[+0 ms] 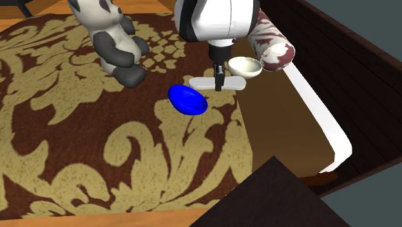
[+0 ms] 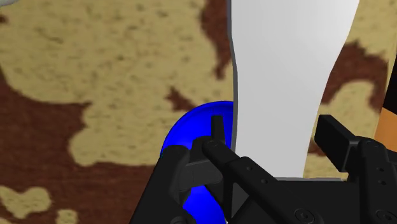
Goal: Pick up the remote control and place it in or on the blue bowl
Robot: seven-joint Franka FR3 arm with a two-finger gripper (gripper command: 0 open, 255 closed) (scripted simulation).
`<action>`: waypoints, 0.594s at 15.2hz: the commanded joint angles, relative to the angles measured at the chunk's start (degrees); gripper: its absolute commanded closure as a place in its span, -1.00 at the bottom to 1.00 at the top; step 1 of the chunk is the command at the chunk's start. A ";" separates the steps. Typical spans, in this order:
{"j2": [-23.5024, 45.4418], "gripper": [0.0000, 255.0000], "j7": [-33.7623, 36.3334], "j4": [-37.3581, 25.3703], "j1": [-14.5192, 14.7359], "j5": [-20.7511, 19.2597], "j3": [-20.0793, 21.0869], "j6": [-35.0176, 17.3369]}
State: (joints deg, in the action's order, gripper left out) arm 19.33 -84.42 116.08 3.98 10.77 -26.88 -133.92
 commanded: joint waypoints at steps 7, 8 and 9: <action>5.90 1.00 8.90 -9.62 4.90 0.83 3.25 3.86; 6.84 1.00 9.94 -11.19 5.40 0.95 3.63 4.51; 7.82 1.00 10.97 -12.85 5.89 1.06 4.00 5.20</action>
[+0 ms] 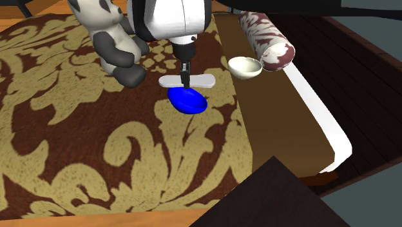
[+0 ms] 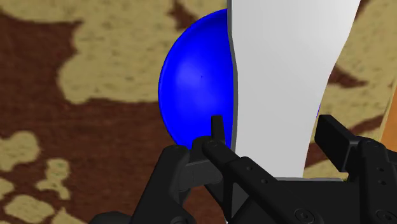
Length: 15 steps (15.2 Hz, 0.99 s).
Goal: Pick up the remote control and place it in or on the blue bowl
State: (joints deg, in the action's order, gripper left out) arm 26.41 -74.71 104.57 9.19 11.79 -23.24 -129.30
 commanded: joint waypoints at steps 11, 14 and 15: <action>7.00 1.00 2.27 -3.93 0.76 2.14 2.34 -2.88; 8.50 1.00 1.91 -3.81 0.43 2.77 2.81 -4.45; 9.01 1.00 1.79 -3.79 0.31 2.98 2.98 -4.96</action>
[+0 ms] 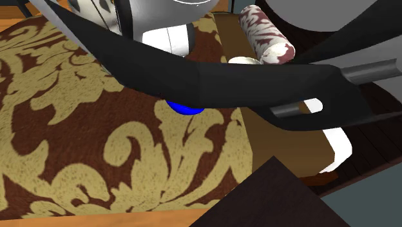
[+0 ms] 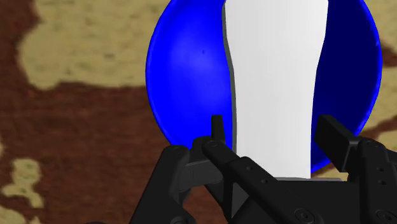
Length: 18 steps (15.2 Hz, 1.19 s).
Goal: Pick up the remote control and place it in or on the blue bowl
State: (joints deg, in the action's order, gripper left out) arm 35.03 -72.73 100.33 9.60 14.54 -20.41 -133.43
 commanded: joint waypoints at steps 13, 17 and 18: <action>0.87 -1.00 -0.30 0.86 -0.12 0.49 0.35 -1.71; -1.52 -1.00 0.29 0.42 0.39 -0.54 -0.47 1.06; -2.75 -1.00 0.61 0.29 0.69 -1.07 -0.86 2.38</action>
